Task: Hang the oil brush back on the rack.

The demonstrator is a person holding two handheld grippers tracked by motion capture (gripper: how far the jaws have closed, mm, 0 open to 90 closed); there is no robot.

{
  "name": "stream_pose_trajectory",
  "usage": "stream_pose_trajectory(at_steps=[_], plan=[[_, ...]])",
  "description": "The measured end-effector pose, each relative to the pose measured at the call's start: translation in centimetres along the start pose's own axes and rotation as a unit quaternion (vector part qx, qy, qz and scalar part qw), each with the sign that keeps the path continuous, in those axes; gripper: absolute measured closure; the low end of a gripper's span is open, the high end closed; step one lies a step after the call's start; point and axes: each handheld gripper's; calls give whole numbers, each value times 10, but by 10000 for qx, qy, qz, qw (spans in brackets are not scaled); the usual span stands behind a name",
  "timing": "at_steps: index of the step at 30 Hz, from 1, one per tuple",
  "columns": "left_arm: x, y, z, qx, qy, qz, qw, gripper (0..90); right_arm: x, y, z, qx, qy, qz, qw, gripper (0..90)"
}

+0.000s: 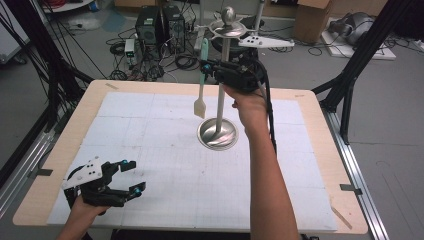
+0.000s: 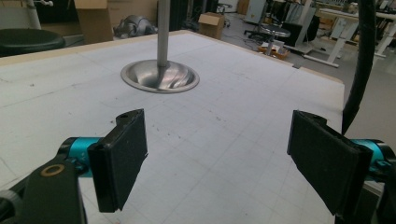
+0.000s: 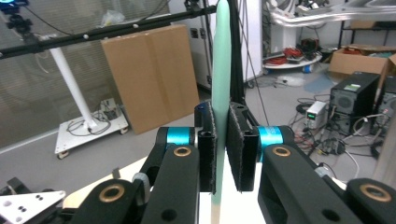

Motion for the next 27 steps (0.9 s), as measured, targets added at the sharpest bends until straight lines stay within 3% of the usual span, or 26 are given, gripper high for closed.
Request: stream_pose_trajectory(at_steps=[14,20,24,27], plan=[[0,-1,0,75,-31,-23,10000,206,15,1,-1,89,304,-119,9994,831],[0,-2,0,109,-59,-38,9999,206,15,1,-2,23,267,-241,9994,815],[-1,-3,0,170,-85,-25,9998,206,13,-3,-5,49,269,-420,9987,615],[-2,-3,0,222,-129,-19,9997,206,9,-8,-11,150,117,-648,9977,509]])
Point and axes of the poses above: each handheld gripper's, and its own axes: y roughly forward along the jaws, z roughly out of its top, x roughly to its right, and after that the axes turned 8 degrees about -x, right-handed
